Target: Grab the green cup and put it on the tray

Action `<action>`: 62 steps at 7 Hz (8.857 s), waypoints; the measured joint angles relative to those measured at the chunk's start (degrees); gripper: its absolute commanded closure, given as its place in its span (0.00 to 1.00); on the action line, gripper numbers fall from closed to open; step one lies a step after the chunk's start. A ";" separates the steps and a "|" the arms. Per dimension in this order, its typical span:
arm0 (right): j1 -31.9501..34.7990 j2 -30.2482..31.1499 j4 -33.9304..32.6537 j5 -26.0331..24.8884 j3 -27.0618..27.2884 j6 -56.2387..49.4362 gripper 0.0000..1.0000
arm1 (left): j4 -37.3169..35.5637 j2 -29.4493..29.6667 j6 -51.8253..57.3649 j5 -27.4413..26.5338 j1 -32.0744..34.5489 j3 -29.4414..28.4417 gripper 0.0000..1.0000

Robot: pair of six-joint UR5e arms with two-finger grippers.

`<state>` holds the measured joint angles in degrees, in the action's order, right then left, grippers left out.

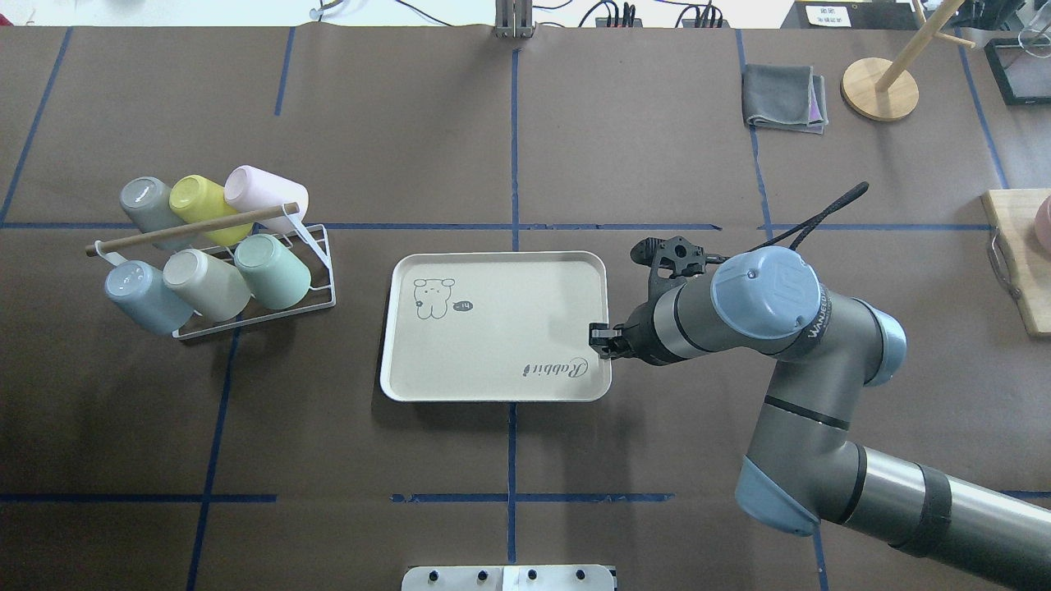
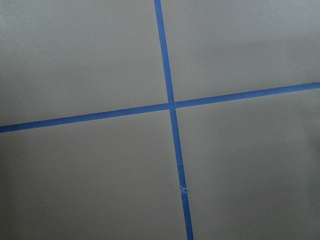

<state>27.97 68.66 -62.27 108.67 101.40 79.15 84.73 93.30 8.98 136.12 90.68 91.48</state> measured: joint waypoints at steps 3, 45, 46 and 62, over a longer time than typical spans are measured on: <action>1.67 0.14 -0.24 0.27 0.66 0.06 0.00 | -0.10 1.83 0.36 -0.14 -0.18 0.24 0.00; 30.38 13.26 -27.21 11.56 10.64 -31.17 0.00 | -34.65 20.68 37.17 -107.13 -78.81 14.44 0.05; 30.38 13.26 -27.21 11.56 10.55 -31.17 0.00 | -34.58 20.69 37.14 -107.28 -78.51 13.74 0.05; 30.73 13.28 -27.21 12.00 10.65 -30.88 0.00 | -29.62 21.22 36.78 -110.03 -76.50 7.60 0.58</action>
<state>58.71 81.94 -89.47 120.67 112.05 48.28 55.11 114.52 45.77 26.09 14.18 99.08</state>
